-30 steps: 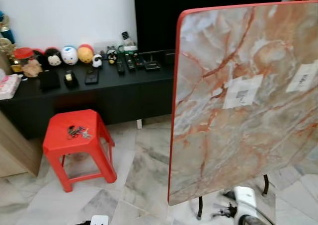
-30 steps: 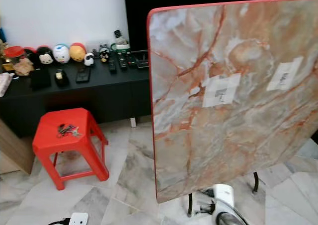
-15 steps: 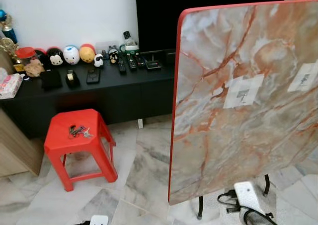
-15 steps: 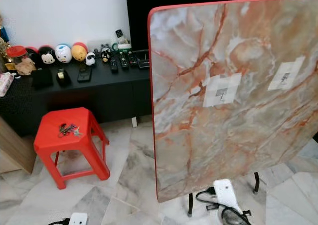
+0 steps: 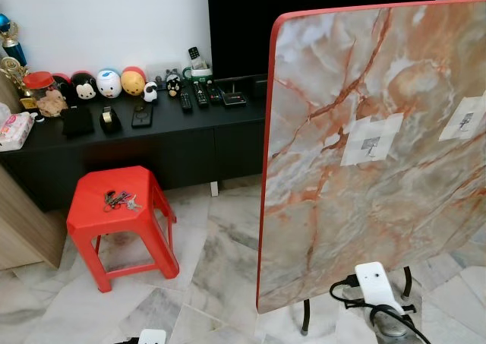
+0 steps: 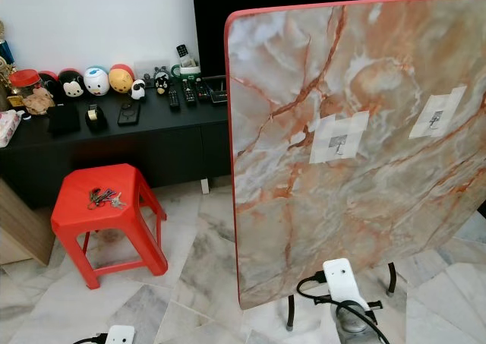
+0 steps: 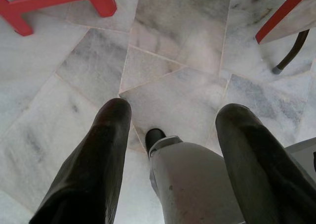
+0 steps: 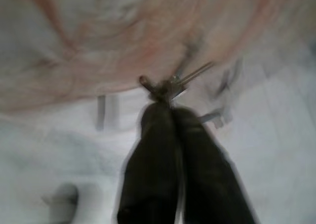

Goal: Hang keys on a hook

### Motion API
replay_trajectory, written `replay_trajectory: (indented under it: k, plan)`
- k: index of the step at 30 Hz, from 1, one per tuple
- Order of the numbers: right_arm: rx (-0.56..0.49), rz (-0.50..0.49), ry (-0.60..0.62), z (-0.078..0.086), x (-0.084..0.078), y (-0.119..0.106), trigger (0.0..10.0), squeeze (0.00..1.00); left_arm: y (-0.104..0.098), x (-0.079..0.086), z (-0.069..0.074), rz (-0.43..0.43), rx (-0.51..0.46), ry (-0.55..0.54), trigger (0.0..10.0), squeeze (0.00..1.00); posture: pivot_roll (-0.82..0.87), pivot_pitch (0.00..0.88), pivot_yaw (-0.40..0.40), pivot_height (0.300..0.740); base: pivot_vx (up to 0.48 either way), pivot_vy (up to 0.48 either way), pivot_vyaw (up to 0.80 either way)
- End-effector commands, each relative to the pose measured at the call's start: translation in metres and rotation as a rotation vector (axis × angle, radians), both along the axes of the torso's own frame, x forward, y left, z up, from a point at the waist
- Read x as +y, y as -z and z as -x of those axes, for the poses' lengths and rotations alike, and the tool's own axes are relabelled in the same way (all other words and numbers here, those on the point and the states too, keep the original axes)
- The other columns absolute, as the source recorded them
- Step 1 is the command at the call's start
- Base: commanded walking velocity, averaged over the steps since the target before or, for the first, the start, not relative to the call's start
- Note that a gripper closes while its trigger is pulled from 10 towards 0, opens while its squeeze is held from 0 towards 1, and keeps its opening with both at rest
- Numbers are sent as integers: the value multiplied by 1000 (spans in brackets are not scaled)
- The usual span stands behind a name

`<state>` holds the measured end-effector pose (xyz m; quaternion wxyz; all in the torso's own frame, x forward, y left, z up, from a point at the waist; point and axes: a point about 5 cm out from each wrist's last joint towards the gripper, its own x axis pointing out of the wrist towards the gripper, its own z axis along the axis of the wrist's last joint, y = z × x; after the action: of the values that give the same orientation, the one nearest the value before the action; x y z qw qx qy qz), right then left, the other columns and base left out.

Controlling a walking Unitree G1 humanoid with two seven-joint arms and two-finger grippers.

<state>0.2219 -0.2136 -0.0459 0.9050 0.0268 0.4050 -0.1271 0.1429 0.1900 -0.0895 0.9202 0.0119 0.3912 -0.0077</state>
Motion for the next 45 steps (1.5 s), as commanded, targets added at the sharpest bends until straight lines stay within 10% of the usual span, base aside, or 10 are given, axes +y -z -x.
replay_trajectory:
  k: [1, 8, 24, 45]
  plan:
    - [-43, -253, 273, -1, -4, 0, 10000, 0, 2, -1, 3, -7, 23, 22, 10000, 0, -20, 0, -35, 740, 0, 0, 0]
    - [-370, 160, 127, -31, -22, -51, 10000, 0, 2, 0, 4, -12, 24, 25, 10000, 0, -23, 0, -32, 740, 0, 0, 0]
    - [-808, 333, 148, -55, -18, -126, 10000, 0, 2, -1, 3, -10, 22, 36, 10000, 0, -20, 0, -36, 740, 0, 0, 0]
    - [-969, 540, -147, -72, 12, -162, 10000, 0, 2, -3, 3, -4, 18, 33, 10000, 0, -21, 0, -42, 740, 0, 0, 0]
